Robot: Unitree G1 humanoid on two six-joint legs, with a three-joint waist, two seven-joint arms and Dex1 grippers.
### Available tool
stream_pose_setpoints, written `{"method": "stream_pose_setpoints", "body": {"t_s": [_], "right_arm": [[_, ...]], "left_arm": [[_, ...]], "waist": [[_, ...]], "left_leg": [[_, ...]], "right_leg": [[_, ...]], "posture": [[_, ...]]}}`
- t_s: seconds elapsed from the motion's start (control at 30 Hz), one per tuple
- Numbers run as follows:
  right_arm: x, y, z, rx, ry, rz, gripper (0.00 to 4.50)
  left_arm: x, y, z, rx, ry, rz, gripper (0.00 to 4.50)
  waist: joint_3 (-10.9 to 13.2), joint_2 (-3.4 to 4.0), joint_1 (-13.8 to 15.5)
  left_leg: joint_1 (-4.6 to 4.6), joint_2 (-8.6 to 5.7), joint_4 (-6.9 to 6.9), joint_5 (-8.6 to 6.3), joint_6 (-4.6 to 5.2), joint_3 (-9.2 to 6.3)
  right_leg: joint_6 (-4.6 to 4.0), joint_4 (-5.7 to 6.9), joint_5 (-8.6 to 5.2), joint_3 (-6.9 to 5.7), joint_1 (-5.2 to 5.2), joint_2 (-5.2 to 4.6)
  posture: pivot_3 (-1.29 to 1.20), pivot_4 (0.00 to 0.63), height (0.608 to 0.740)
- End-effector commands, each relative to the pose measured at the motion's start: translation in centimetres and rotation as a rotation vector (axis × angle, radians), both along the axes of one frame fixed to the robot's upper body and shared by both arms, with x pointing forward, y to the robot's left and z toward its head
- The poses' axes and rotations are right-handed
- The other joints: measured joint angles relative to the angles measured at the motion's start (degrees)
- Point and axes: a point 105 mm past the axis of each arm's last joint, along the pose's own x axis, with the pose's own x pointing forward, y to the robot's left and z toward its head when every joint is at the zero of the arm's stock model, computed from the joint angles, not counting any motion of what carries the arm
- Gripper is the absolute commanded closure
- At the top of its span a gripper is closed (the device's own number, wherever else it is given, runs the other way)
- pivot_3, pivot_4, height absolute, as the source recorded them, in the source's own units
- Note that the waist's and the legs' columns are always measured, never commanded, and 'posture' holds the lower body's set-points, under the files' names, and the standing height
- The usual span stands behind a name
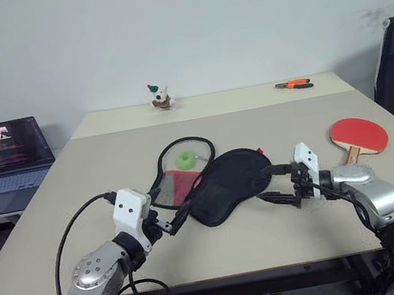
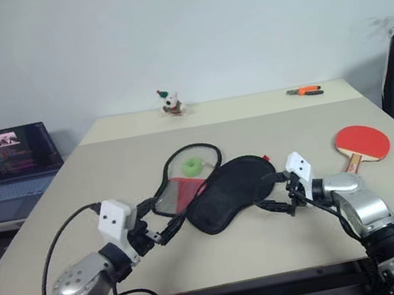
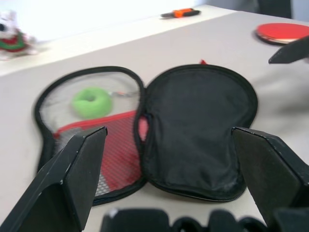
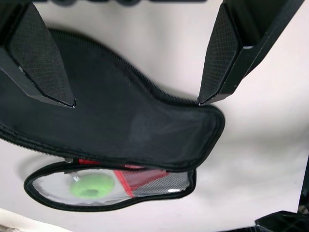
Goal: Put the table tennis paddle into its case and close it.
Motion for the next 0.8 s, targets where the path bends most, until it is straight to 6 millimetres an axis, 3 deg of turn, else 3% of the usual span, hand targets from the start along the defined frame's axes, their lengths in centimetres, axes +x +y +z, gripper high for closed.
{"method": "stream_pose_setpoints", "body": {"t_s": [0.03,0.17,0.27,0.43,0.67,0.8], "right_arm": [[-0.7,-0.3,1.6,0.009,-0.037,0.001,0.04],[-0.1,-0.8,1.8,0.015,-0.042,-0.067,0.04],[0.2,-0.9,2.4,0.051,0.01,-0.128,0.04],[0.6,-0.4,1.0,0.055,0.181,-0.241,0.04],[3.4,1.8,-0.2,0.156,0.309,-0.435,0.04],[5.5,0.5,-1.4,0.174,0.344,-0.615,0.04]], "left_arm": [[0.5,-0.3,1.1,-0.014,-0.059,-0.034,0.0],[1.0,-0.6,1.0,-0.002,-0.071,-0.073,0.0],[0.9,-0.5,2.0,-0.032,-0.064,-0.147,0.0],[-0.5,1.0,3.2,-0.055,0.01,-0.287,0.0],[-1.5,4.3,3.3,0.022,0.083,-0.305,0.0],[-1.6,4.6,3.2,0.048,0.1,-0.295,0.0]], "waist": [[0.0,0.0,-0.01],[0.0,0.0,-0.06],[0.01,-0.01,-0.05],[0.01,-0.01,-0.27],[0.03,0.03,-0.24],[0.04,0.02,0.06]], "left_leg": [[0.0,0.0,0.0,0.0,0.0,0.0],[0.04,0.01,0.02,0.0,0.0,0.04],[0.02,0.01,0.02,0.0,0.0,0.02],[0.01,0.04,0.0,0.0,0.0,0.0],[0.02,0.05,-0.01,0.0,0.0,0.02],[-0.04,0.03,-0.03,0.0,0.0,0.0]], "right_leg": [[0.0,0.0,0.0,0.01,-0.01,0.0],[0.2,0.03,-0.11,0.0,0.0,0.0],[0.18,0.03,-0.11,0.02,-0.01,0.0],[0.1,0.04,-0.09,0.01,-0.04,0.0],[0.08,0.07,-0.12,0.02,-0.08,0.0],[-0.09,0.03,-0.03,0.01,-0.11,0.0]], "posture": [[0.0,0.15,0.74],[0.0,0.15,0.74],[0.0,0.15,0.74],[0.0,0.15,0.74],[0.0,0.15,0.74],[0.0,0.15,0.74]]}}
